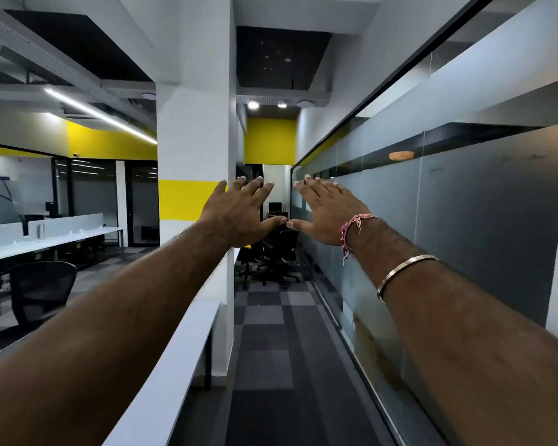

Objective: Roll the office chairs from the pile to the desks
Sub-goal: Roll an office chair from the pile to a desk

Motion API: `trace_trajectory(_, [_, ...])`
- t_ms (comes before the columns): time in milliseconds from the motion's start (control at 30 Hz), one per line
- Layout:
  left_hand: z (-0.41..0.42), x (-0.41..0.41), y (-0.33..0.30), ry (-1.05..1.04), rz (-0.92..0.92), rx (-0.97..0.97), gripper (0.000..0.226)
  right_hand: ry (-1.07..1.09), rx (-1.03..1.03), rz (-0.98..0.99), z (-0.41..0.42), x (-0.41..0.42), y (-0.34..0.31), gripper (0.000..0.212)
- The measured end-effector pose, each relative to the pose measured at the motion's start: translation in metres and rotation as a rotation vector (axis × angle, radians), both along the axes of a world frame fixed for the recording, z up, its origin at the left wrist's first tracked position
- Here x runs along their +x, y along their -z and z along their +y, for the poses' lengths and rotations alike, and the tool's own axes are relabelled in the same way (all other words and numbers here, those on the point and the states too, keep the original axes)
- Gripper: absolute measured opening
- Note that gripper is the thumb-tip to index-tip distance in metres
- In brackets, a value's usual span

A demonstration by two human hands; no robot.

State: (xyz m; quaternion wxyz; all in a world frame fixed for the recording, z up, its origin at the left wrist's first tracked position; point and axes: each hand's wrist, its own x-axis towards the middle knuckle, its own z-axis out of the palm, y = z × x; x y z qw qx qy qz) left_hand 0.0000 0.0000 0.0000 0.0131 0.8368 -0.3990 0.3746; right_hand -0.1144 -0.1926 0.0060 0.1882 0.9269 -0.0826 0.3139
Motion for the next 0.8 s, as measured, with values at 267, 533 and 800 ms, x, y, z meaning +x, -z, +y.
trace_trajectory(267, [-0.051, 0.007, 0.031, -0.014, 0.005, 0.048, 0.093, 0.010, -0.002, 0.035, -0.045, 0.001, 0.029, 0.092])
trace_trajectory(533, [-0.129, 0.018, 0.089, -0.059, 0.088, 0.106, 0.092, -0.006, 0.138, 0.176, -0.117, 0.016, 0.094, 0.090])
trace_trajectory(800, [-0.215, 0.076, 0.118, -0.057, 0.153, 0.121, 0.094, -0.013, 0.184, 0.222, -0.200, 0.070, 0.131, 0.089])
